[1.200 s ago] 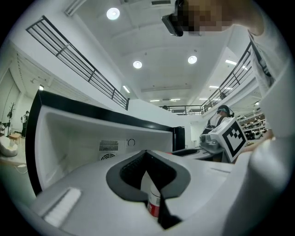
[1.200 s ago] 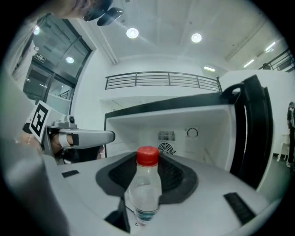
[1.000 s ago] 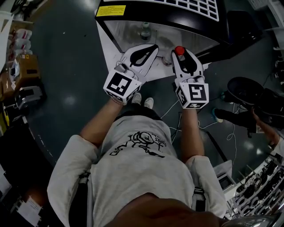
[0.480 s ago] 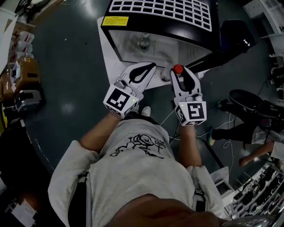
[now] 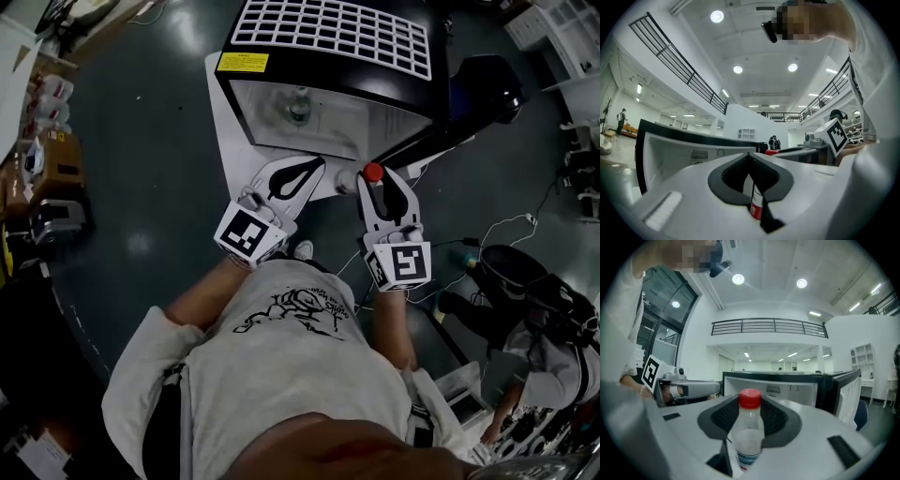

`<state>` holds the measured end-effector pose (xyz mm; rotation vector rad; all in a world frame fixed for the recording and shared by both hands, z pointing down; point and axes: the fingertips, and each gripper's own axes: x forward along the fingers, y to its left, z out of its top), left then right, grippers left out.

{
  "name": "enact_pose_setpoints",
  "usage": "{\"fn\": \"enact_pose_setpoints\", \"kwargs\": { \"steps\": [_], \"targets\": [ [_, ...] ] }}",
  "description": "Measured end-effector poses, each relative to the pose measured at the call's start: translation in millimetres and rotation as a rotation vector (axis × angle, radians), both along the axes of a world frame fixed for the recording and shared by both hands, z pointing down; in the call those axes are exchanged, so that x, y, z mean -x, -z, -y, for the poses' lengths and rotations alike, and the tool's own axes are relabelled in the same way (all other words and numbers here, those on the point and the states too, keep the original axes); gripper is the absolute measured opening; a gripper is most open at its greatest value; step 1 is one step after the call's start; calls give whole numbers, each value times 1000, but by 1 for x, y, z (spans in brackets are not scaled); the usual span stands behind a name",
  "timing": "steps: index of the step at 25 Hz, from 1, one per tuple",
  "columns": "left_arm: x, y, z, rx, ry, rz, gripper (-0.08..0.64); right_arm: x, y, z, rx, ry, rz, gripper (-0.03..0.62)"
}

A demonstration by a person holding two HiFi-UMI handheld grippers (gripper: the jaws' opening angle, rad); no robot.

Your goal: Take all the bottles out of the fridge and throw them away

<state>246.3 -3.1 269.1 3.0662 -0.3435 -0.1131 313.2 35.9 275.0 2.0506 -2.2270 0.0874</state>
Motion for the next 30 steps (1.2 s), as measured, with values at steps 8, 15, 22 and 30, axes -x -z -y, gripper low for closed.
{"fn": "enact_pose_setpoints", "kwargs": {
  "steps": [8, 15, 22, 30],
  "targets": [
    [-2, 4, -8, -5, 3, -4, 9, -3, 8, -5, -22, 5, -3, 146],
    [2, 8, -12, -15, 43, 2, 9, -1, 13, -7, -30, 43, 2, 146],
    [11, 6, -17, -15, 102, 2, 9, 6, 11, -8, -33, 100, 2, 146],
    [31, 2, -16, -4, 161, -2, 9, 25, 12, -2, -32, 164, 3, 146]
  ]
}}
